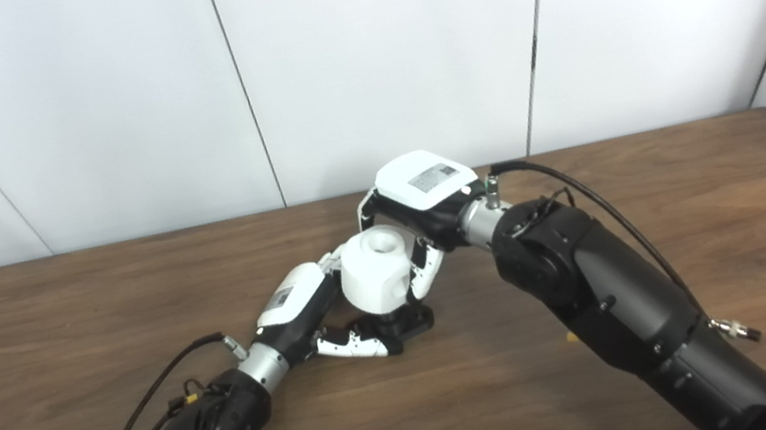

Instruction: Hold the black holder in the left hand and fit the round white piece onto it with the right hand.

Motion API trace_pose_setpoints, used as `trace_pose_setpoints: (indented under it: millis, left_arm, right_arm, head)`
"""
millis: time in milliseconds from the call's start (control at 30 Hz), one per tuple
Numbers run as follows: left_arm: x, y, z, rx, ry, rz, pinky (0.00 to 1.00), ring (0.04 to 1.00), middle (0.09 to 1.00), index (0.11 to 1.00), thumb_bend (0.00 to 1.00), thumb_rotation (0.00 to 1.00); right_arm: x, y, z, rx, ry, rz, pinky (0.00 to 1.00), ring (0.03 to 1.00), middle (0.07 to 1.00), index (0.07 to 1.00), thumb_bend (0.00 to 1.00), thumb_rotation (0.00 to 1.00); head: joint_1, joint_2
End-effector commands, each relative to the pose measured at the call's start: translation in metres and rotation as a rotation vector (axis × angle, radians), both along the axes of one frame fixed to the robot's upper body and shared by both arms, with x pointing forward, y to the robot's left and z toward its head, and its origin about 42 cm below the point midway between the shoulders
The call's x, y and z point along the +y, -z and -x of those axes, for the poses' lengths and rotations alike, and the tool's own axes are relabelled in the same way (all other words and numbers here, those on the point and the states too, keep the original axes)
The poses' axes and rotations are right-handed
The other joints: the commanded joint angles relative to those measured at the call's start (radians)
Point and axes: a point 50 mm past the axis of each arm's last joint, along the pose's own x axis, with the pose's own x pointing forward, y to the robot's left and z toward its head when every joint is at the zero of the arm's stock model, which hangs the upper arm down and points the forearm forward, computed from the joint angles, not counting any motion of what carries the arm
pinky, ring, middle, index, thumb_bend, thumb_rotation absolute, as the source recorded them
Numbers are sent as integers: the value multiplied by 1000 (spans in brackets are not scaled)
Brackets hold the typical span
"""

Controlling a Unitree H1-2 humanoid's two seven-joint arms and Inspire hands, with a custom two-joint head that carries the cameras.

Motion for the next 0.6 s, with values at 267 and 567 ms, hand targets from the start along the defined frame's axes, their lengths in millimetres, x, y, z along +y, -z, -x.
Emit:
trace_pose_setpoints:
  millis: [267, 567]
  left_arm:
    - [-18, 65, 55, 219, 93, -127, 1000, 1000, 927, 481, 524, 60]
    - [-18, 64, 52, 213, 91, -124, 1000, 1000, 927, 481, 524, 61]
  right_arm:
    - [3, 12, -1, 35, -57, 83, 823, 811, 763, 481, 527, 147]
    - [3, 17, 4, 58, -100, 106, 842, 818, 762, 480, 527, 146]
  head:
    - [2, 9]
    - [-2, 14]
